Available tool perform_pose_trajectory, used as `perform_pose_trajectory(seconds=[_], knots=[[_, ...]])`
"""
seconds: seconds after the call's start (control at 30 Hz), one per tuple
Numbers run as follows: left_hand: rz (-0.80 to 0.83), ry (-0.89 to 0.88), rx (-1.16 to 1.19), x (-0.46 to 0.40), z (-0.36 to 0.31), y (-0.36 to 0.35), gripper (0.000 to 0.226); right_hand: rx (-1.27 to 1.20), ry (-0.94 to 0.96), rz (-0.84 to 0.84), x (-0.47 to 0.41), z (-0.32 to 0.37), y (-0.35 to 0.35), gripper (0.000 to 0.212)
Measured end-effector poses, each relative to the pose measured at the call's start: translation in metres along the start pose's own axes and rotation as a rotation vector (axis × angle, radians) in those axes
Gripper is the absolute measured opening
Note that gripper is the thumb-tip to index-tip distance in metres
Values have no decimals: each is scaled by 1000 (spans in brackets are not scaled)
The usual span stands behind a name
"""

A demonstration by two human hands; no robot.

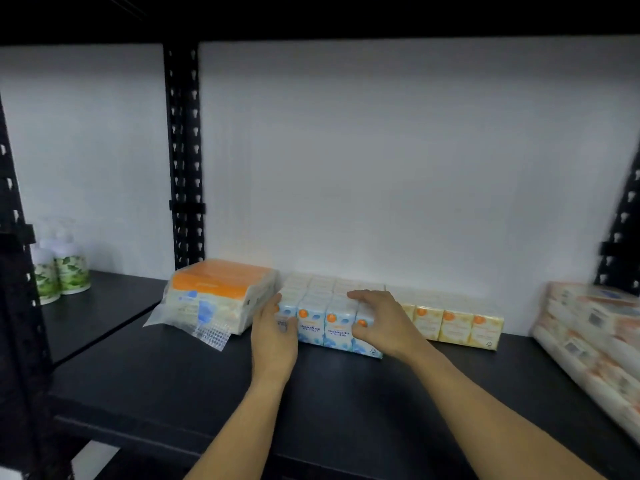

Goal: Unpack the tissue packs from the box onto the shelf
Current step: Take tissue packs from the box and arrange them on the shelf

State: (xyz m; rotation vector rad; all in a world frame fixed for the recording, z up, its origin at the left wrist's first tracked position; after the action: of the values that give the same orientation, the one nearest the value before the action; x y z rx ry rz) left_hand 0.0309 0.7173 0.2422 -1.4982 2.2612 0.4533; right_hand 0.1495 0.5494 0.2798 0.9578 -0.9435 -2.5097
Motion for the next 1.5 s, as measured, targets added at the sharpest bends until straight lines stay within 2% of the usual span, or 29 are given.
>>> perform_pose_trajectory(seconds=[0.17,0.27,0.33,0.47,0.8,1.07,1.2,1.5], knots=[[-18,-2,5,-3,5,1,51,68,11,-163,10,-6,-6,59],[-51,13,25,-2,5,2,51,42,-118,-341,27,-12,-6,67],[-71,38,23,-1,5,2,47,-41,-193,-405,36,-16,-6,61],[-77,43,35,0,3,2,45,-125,-246,-380,43,-19,-10,51],[-96,48,4,2,-1,1,40,-145,-235,-353,44,-20,-12,48],[-84,34,9,5,-6,6,41,-120,-230,-326,53,-13,-9,56],[-119,-27,-36,10,-7,13,42,-70,-221,-319,73,-3,1,65],[123,30,-135,65,-29,41,59,-116,-232,-291,140,15,28,57]])
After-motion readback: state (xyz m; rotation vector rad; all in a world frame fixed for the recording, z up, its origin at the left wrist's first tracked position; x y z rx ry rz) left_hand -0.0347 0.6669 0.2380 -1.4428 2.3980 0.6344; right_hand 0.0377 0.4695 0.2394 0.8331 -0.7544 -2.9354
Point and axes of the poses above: each hand's wrist, its own x-axis away from the middle knuckle, its own y-axis out of the back of the hand, z = x × y, the point moved 2 cm from there along -x, towards the middle knuckle, and after that the axes turned 11 degrees about -z, right-handed, at the moved point
